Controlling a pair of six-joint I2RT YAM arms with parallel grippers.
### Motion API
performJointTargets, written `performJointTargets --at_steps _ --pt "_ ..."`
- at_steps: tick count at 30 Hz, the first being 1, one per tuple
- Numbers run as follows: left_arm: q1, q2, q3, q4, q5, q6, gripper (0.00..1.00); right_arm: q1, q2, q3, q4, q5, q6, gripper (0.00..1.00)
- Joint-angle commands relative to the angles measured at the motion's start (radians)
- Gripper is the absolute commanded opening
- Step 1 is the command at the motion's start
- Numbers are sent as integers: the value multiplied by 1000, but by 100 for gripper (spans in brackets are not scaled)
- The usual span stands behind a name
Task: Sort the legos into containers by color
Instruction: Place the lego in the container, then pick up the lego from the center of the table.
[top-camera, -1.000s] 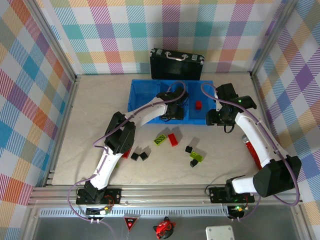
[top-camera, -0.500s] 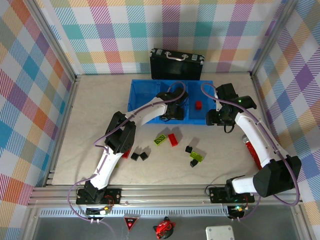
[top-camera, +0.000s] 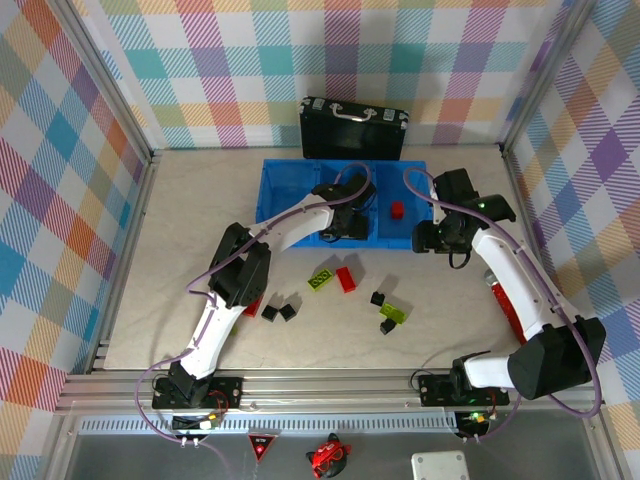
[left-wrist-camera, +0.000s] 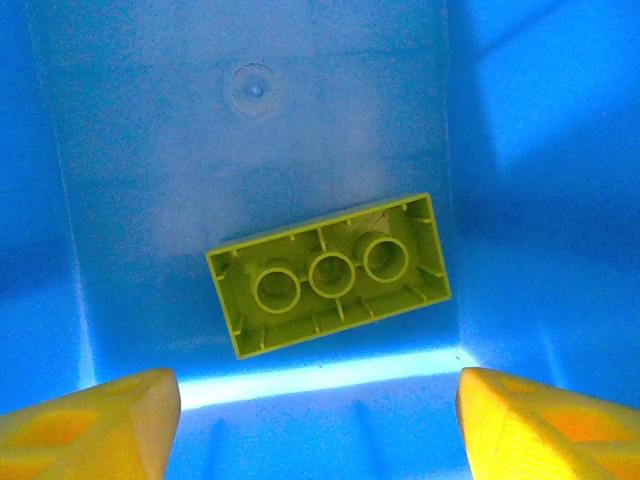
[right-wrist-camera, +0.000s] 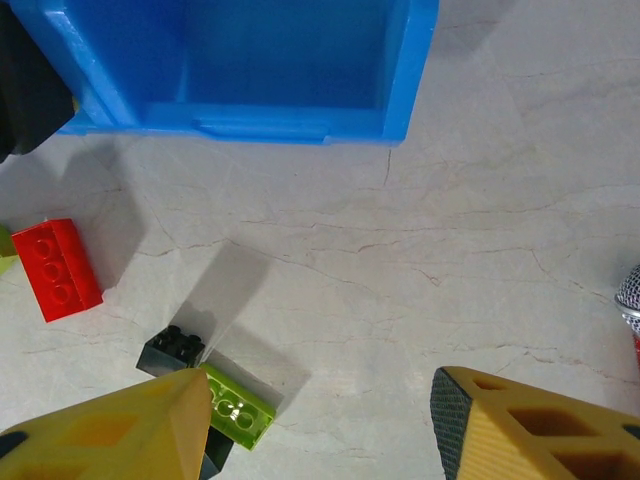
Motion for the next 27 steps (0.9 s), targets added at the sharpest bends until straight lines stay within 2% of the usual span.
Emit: performJointTargets --at_steps 1,15,27 --pt "-1 -114 -21 -4 20 13 73 6 -20 -12 -7 -34 14 62" --pt "20 -441 -278 27 -25 39 72 26 12 -6 17 -84 49 61" --pt "191 -766 -626 82 9 99 73 128 101 39 21 -75 105 61"
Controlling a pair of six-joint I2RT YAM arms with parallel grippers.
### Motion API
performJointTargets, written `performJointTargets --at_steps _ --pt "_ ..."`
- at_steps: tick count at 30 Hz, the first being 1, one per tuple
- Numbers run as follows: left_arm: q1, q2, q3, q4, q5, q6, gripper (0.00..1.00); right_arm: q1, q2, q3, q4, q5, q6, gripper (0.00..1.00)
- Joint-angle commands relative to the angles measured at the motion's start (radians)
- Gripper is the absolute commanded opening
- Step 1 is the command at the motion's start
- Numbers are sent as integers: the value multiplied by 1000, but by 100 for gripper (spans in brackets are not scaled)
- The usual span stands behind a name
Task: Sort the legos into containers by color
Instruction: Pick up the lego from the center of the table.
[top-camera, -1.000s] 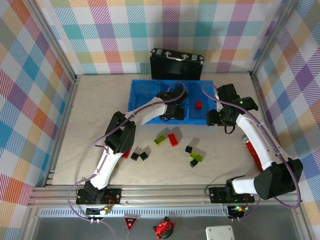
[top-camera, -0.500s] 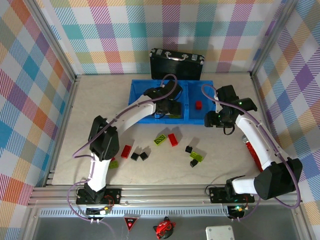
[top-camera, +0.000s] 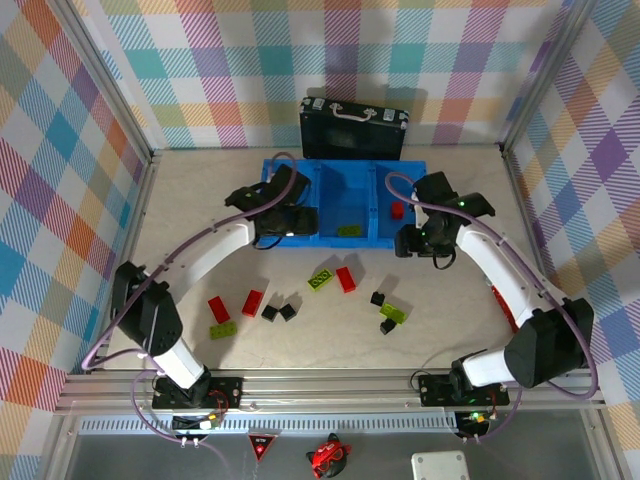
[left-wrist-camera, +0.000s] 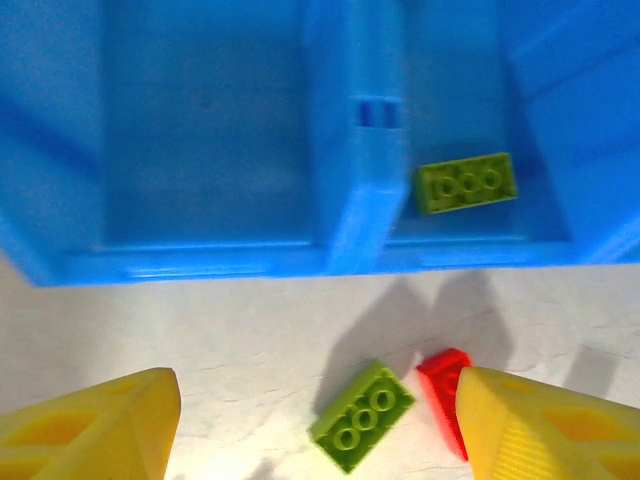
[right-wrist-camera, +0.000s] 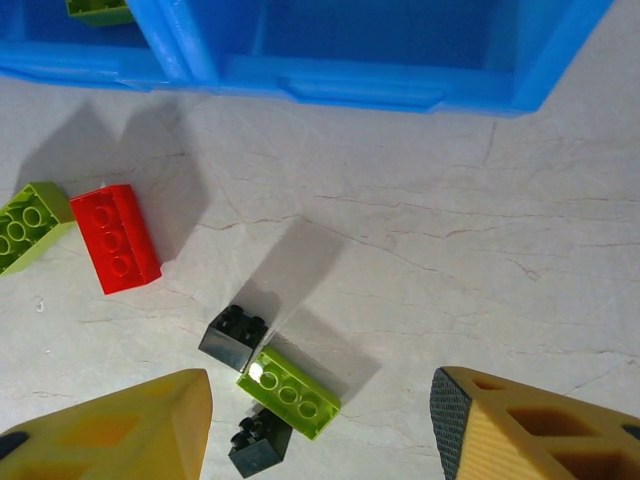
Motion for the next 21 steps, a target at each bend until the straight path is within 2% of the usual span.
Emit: performJointTargets --at_steps 1,9,15,21 --pt "56 -105 -74 12 25 48 74 37 29 44 -3 -4 39 61" --pt "230 -232 -191 3 128 101 74 123 101 79 3 28 90 61" --pt "288 -232 -200 -30 148 157 75 170 132 68 17 38 116 61" --pt "309 -206 -202 -30 144 226 75 188 149 62 11 45 112 61"
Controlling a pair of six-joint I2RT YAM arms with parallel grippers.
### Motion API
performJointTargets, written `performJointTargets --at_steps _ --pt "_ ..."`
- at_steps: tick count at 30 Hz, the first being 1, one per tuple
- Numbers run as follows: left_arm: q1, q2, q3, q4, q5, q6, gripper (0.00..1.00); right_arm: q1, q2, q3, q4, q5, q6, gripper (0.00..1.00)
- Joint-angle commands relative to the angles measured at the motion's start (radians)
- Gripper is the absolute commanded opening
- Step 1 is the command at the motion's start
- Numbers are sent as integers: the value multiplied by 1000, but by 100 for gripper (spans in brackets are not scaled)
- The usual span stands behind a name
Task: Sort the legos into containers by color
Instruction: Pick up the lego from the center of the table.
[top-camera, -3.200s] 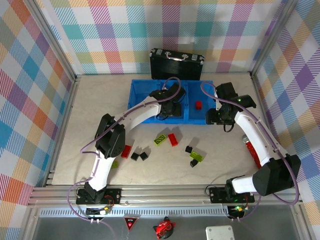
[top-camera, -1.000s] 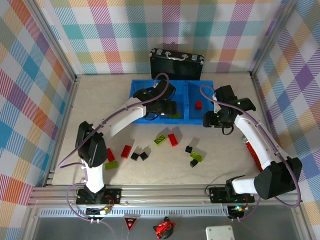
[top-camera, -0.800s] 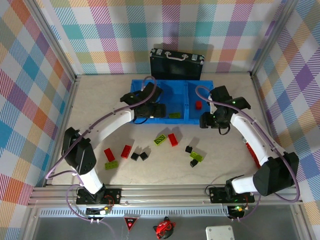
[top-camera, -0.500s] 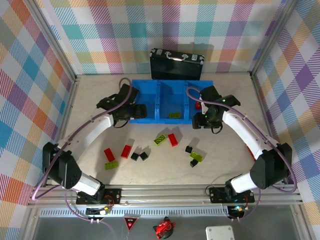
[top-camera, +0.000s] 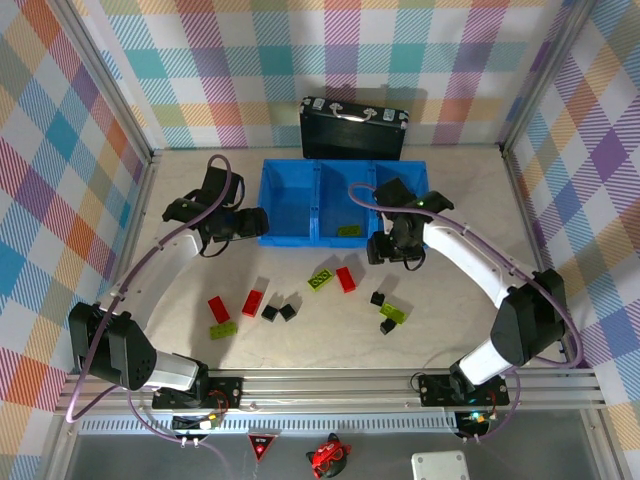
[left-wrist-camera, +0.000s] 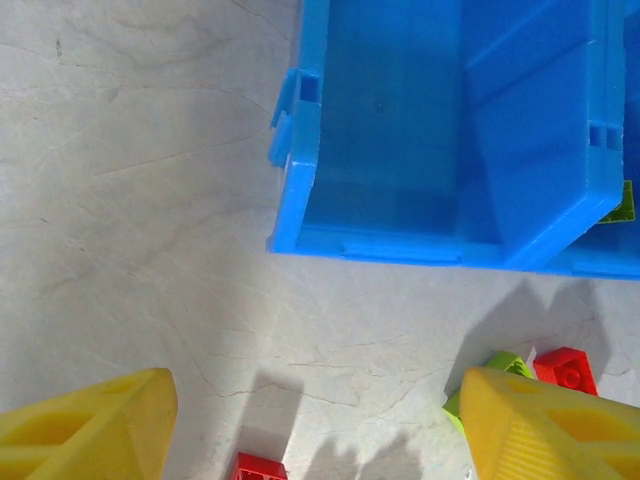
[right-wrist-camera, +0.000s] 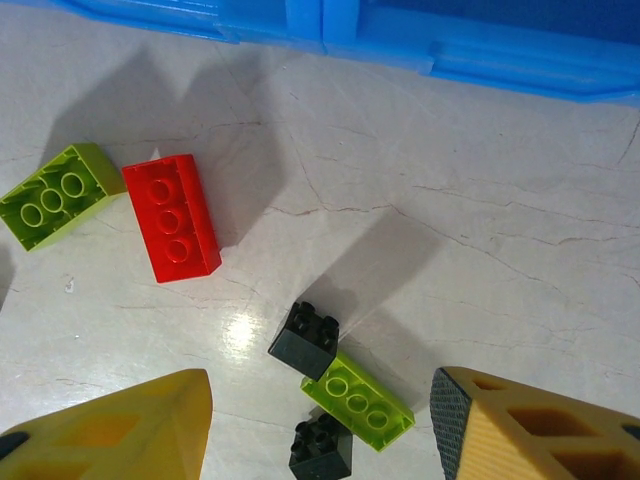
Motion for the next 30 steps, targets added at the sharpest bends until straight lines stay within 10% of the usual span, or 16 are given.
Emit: performJointTargets --at_steps 1,14,30 --pt "20 12 -11 -28 8 73 75 13 14 11 -4 11 14 61" --pt "46 -24 -90 34 -51 208 74 75 19 -119 51 18 129 61" --pt "49 -23 -122 64 -53 224 73 167 66 -177 76 125 720 61"
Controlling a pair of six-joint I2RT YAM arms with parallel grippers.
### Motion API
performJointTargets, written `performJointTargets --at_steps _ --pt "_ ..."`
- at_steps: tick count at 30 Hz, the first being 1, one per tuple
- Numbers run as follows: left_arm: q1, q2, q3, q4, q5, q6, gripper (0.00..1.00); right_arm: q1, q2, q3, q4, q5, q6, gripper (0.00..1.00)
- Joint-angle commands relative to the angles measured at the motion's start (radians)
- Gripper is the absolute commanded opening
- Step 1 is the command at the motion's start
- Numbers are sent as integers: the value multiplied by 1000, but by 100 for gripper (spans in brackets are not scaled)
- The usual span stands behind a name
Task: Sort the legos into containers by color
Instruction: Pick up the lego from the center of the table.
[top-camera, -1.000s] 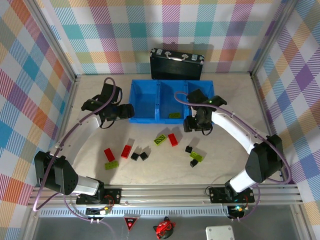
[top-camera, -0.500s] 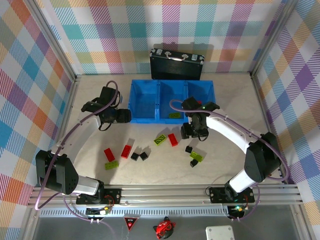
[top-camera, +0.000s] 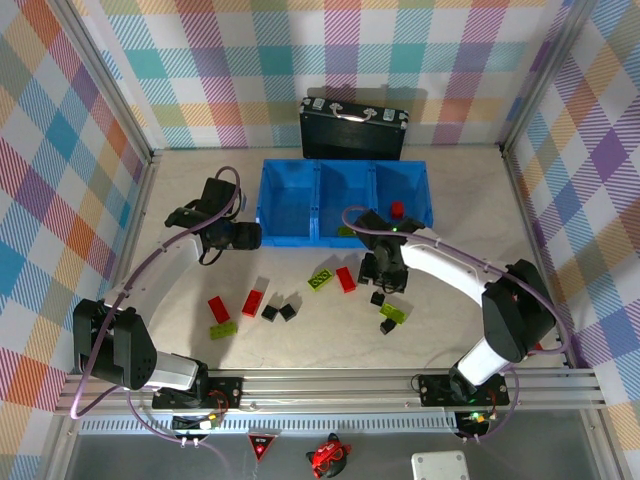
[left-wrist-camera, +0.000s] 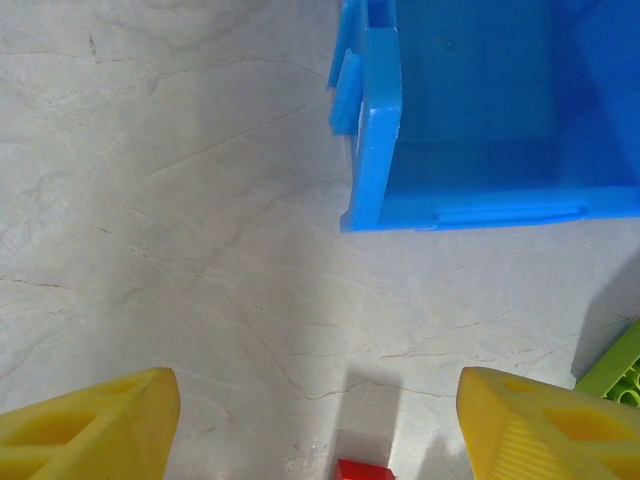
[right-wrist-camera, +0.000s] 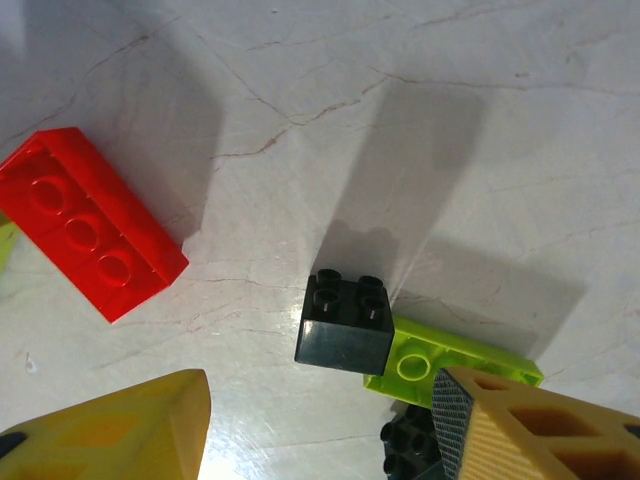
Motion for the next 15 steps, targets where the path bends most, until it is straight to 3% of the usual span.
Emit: performJointTargets --at_steps 1,15 --pt "15 -22 -5 3 -7 21 73 21 28 14 -44 64 178 61" --pt "22 -13 -2 0 3 22 73 24 119 -40 35 5 199 56"
